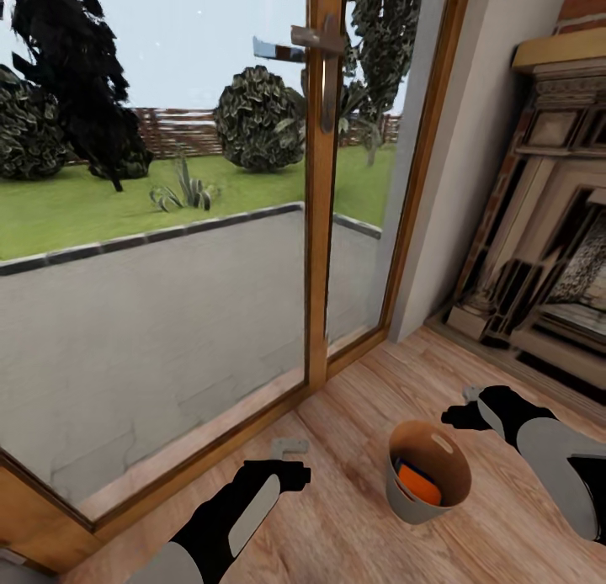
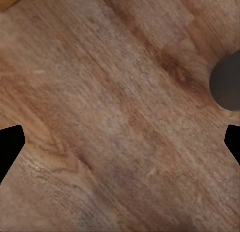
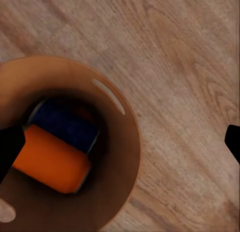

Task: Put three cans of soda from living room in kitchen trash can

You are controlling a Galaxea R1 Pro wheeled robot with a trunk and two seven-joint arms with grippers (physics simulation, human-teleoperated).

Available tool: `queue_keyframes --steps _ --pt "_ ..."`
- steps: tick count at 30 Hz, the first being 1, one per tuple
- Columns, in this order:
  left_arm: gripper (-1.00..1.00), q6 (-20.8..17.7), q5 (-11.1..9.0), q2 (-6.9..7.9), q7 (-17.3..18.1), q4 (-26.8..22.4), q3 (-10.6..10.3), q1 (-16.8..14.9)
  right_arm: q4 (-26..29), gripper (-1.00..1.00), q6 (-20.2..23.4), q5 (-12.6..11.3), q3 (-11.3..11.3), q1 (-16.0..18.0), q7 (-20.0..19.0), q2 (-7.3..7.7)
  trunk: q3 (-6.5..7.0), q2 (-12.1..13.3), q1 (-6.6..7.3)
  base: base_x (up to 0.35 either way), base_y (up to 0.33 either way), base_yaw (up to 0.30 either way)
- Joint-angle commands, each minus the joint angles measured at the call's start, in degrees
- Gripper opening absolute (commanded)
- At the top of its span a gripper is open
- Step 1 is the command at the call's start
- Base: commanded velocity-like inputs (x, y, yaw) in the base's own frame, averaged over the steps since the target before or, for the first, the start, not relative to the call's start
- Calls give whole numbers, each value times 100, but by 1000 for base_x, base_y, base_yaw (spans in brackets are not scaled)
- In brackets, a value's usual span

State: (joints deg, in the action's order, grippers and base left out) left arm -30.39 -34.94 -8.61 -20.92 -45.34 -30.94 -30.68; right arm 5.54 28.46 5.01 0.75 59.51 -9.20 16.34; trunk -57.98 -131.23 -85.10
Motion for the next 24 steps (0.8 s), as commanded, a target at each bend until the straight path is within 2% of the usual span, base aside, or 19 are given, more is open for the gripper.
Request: queue_keyframes --steps 1,7,24 --pt "100 1 1 0 0 3 0 0 0 100 0 2 3 0 7 -3 18 42 23 0 0 0" --pt "100 124 9 0 0 15 0 0 0 100 2 8 -2 0 30 -2 126 282 154 0 0 0" --pt "100 151 10 0 0 28 0 0 -5 100 10 15 9 0 45 -16 431 964 528 0 0 0"
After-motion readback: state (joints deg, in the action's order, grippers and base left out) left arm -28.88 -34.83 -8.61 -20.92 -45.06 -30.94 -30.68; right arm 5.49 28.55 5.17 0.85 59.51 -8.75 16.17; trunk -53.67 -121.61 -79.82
